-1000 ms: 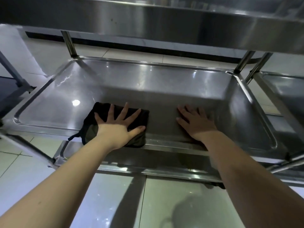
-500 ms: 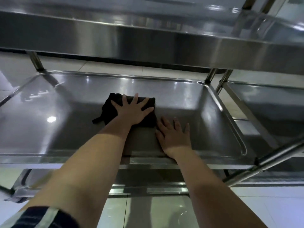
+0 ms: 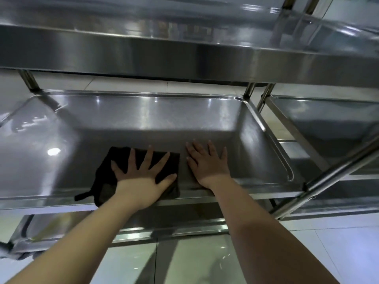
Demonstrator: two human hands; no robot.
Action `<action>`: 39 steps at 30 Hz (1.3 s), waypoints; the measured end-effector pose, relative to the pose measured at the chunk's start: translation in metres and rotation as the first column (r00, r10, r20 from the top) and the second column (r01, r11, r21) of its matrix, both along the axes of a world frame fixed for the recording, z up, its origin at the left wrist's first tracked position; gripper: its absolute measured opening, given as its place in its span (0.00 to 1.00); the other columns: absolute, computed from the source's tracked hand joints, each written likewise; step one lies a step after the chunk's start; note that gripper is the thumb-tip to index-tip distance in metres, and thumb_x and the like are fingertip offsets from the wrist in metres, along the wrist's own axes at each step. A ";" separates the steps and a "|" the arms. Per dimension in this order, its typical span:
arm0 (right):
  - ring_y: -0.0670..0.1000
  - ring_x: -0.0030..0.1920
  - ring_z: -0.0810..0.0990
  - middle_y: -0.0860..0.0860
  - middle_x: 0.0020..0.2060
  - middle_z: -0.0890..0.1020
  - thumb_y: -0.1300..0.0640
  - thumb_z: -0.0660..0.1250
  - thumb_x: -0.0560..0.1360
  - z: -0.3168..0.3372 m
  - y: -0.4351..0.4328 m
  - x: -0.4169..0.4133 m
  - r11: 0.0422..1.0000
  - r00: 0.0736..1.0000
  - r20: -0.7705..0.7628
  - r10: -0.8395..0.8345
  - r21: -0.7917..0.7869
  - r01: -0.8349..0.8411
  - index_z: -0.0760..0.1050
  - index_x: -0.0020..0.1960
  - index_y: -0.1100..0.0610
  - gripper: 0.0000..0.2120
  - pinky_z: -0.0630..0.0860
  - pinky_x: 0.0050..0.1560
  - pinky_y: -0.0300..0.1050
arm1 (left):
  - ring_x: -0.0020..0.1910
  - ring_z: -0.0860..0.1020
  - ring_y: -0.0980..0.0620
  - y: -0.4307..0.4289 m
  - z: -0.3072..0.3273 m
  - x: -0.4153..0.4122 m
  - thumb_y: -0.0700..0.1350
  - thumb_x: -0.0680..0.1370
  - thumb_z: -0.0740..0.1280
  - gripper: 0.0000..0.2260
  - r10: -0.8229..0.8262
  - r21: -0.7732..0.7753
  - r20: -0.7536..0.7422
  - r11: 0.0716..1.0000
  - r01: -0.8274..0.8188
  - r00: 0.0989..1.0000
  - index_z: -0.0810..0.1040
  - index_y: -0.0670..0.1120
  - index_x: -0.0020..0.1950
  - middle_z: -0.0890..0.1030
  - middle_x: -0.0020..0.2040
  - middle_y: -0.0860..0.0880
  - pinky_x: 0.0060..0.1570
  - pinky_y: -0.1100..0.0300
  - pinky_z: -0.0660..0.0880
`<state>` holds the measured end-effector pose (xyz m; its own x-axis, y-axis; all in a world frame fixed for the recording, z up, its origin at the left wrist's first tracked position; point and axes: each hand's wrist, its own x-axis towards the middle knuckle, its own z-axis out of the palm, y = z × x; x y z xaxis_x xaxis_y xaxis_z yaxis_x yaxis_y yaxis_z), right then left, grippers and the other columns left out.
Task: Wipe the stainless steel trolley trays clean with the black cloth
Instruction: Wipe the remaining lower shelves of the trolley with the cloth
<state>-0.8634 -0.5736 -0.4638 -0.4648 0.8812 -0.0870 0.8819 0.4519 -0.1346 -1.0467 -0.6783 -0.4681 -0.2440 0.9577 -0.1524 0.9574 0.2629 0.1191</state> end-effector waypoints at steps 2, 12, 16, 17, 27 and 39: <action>0.55 0.79 0.41 0.38 0.79 0.45 0.41 0.43 0.83 0.003 -0.001 0.000 0.999 1.000 0.001 -0.014 -0.033 0.014 0.44 0.78 0.36 0.24 0.36 0.72 0.69 | 0.77 0.35 0.40 -0.003 0.002 0.007 0.79 0.61 0.27 0.35 0.011 -0.007 -0.004 1.000 -0.011 1.000 0.30 0.76 0.68 0.34 0.78 0.58 0.65 0.26 0.35; 0.56 0.75 0.60 0.50 0.71 0.72 0.45 0.59 0.81 0.018 -0.026 -0.087 0.988 0.955 -0.290 -0.067 -0.156 0.022 0.72 0.69 0.44 0.17 0.48 0.75 0.62 | 0.79 0.51 0.49 -0.001 0.020 0.005 0.40 0.80 0.58 0.26 0.106 0.288 0.549 0.907 -0.307 0.829 0.61 0.55 0.77 0.57 0.79 0.54 0.76 0.47 0.40; 0.58 0.65 0.72 0.54 0.61 0.78 0.48 0.65 0.79 0.033 -0.041 -0.085 0.996 0.966 -0.243 -0.083 -0.037 0.076 0.75 0.62 0.49 0.13 0.65 0.69 0.55 | 0.66 0.74 0.45 -0.017 0.041 -0.018 0.36 0.78 0.60 0.22 0.067 0.367 0.621 0.856 -0.365 0.781 0.73 0.50 0.71 0.76 0.69 0.47 0.61 0.65 0.65; 0.59 0.61 0.75 0.54 0.58 0.79 0.50 0.66 0.78 0.042 -0.045 -0.085 0.998 0.973 -0.224 -0.060 -0.013 0.059 0.75 0.60 0.50 0.11 0.70 0.62 0.52 | 0.64 0.75 0.44 -0.019 0.047 -0.027 0.37 0.78 0.61 0.21 0.052 0.394 0.546 0.865 -0.311 0.836 0.74 0.50 0.70 0.77 0.67 0.47 0.58 0.63 0.68; 0.50 0.52 0.72 0.50 0.50 0.77 0.57 0.68 0.76 0.107 -0.118 -0.015 0.996 0.833 -0.548 0.083 0.082 -0.045 0.73 0.51 0.44 0.09 0.69 0.51 0.44 | 0.63 0.74 0.45 -0.061 0.111 -0.024 0.49 0.80 0.64 0.14 -0.359 0.374 -0.112 0.849 0.374 0.926 0.74 0.49 0.65 0.79 0.60 0.48 0.64 0.49 0.62; 0.53 0.48 0.74 0.51 0.44 0.80 0.66 0.68 0.71 -0.037 -0.205 0.119 0.969 0.861 -0.447 0.242 0.157 -0.191 0.79 0.47 0.59 0.06 0.69 0.53 0.47 | 0.44 0.78 0.43 -0.148 -0.041 0.076 0.50 0.79 0.66 0.11 -0.577 0.337 -0.006 0.767 0.545 0.817 0.79 0.44 0.56 0.80 0.46 0.46 0.45 0.50 0.70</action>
<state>-0.7442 -0.7782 -0.5010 -0.6092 0.7458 0.2696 0.6098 0.6579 -0.4420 -0.9710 -0.8262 -0.5088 0.3517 0.9184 0.1813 0.9025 -0.3841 0.1950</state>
